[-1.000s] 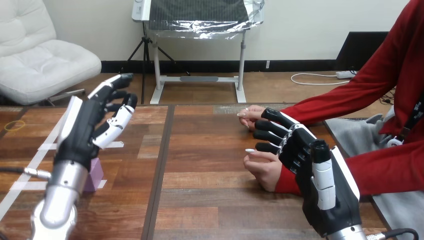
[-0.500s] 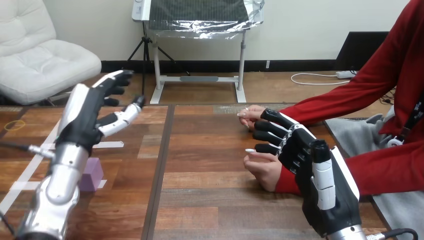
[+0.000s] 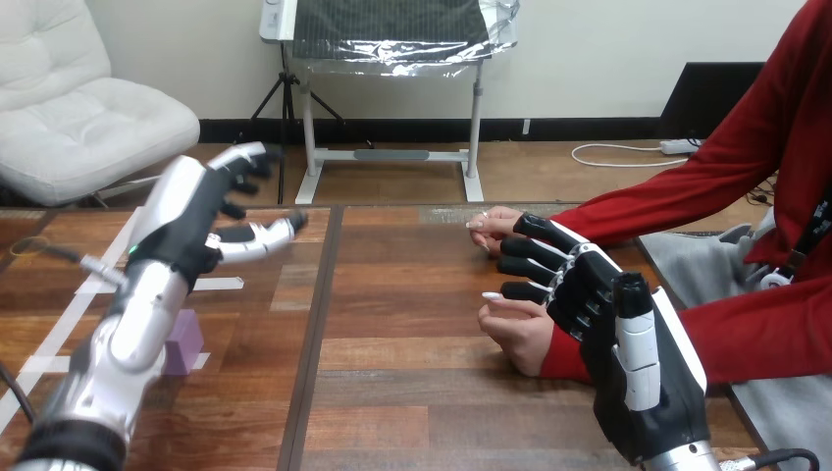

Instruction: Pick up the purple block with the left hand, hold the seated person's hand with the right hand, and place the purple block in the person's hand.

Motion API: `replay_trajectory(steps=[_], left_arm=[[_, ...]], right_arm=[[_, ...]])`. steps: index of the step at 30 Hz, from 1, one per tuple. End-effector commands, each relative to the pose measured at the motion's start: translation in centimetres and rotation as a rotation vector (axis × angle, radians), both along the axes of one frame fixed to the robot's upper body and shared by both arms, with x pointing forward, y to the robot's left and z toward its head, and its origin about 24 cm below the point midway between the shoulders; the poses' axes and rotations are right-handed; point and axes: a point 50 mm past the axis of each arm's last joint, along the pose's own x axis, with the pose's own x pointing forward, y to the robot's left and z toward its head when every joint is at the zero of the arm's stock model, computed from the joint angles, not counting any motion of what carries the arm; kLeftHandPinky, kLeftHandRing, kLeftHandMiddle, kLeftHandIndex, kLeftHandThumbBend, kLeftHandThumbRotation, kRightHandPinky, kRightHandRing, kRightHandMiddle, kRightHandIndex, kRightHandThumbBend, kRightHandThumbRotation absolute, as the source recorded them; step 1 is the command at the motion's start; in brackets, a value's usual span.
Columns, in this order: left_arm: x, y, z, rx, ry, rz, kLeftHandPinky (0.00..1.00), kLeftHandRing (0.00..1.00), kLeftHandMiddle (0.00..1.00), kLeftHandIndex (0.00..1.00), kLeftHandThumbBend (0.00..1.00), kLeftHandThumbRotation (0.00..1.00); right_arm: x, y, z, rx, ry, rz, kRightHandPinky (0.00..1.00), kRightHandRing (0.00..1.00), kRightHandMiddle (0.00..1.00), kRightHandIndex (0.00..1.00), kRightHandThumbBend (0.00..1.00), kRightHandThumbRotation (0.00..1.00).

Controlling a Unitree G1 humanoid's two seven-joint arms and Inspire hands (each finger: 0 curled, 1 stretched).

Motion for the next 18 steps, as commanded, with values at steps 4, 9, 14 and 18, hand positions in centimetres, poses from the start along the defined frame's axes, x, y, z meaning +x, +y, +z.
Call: replay_trajectory(steps=[4,9,14,18], left_arm=[[2.17,0.51,2.77,0.180,0.046,0.006,0.75,0.85,0.86,0.85,0.63,0.18],[2.47,0.59,2.76,0.240,0.089,0.007,0.75,0.86,0.86,0.84,0.67,0.11],[2.67,0.70,2.71,0.265,0.123,0.014,0.76,0.85,0.85,0.84,0.68,0.08],[2.82,0.93,2.58,0.291,0.158,0.027,0.76,0.85,0.85,0.84,0.68,0.06]], right_arm=[[1.01,0.24,2.32,0.012,-0.101,0.023,0.73,0.77,0.78,0.81,0.78,1.00],[1.00,0.26,2.35,0.015,-0.101,0.028,0.72,0.77,0.78,0.81,0.78,1.00],[1.01,0.32,2.36,0.019,-0.099,0.034,0.70,0.77,0.78,0.81,0.78,1.00],[1.00,0.33,2.33,0.019,-0.095,0.039,0.70,0.77,0.78,0.81,0.79,1.00]])
